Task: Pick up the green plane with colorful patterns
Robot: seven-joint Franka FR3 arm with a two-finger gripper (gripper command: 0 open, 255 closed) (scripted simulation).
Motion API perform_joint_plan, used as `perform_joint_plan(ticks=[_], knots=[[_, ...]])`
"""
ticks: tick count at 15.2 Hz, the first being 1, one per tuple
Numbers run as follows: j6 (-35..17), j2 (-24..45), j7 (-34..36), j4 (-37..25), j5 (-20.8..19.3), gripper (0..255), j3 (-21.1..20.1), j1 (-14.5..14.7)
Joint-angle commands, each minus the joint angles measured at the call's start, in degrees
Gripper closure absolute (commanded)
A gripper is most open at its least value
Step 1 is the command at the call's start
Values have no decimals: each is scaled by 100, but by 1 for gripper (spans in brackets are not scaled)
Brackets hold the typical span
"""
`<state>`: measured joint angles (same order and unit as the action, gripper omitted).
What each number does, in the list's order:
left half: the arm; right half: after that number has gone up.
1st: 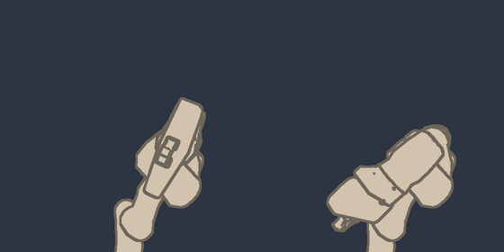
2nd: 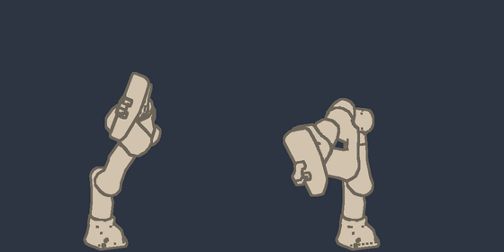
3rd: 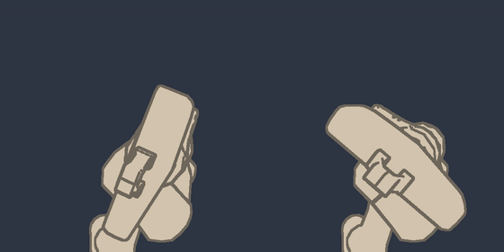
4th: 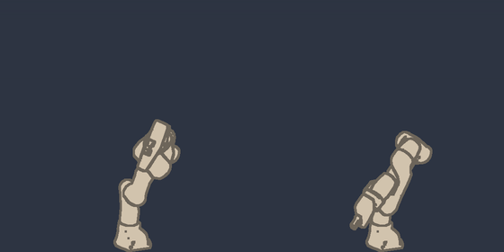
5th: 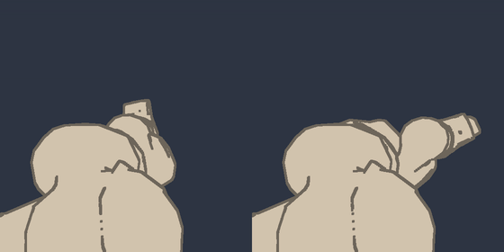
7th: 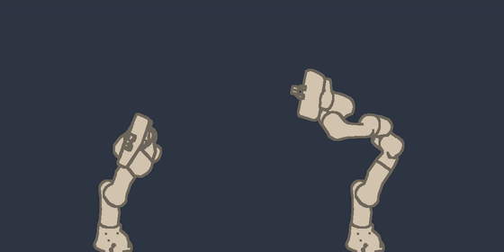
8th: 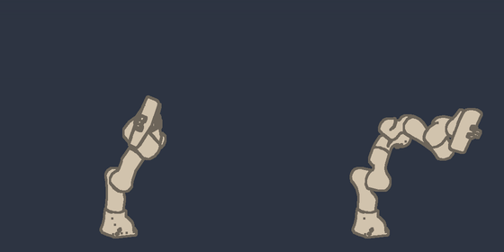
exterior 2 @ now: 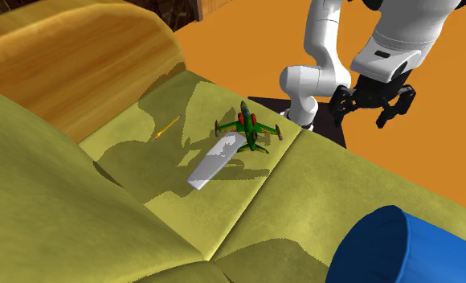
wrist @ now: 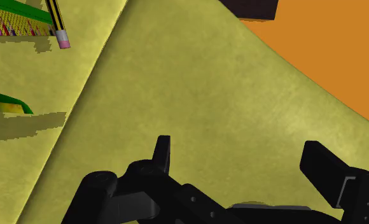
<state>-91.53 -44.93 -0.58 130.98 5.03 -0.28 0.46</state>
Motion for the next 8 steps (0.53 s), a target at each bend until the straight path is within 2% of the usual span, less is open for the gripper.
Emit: perform_joint_plan(ticks=[1, 8], knots=[[0, 0, 0, 0, 0, 0, 0, 0], [214, -424, -1062, 414, -378, 0, 1084, -243]])
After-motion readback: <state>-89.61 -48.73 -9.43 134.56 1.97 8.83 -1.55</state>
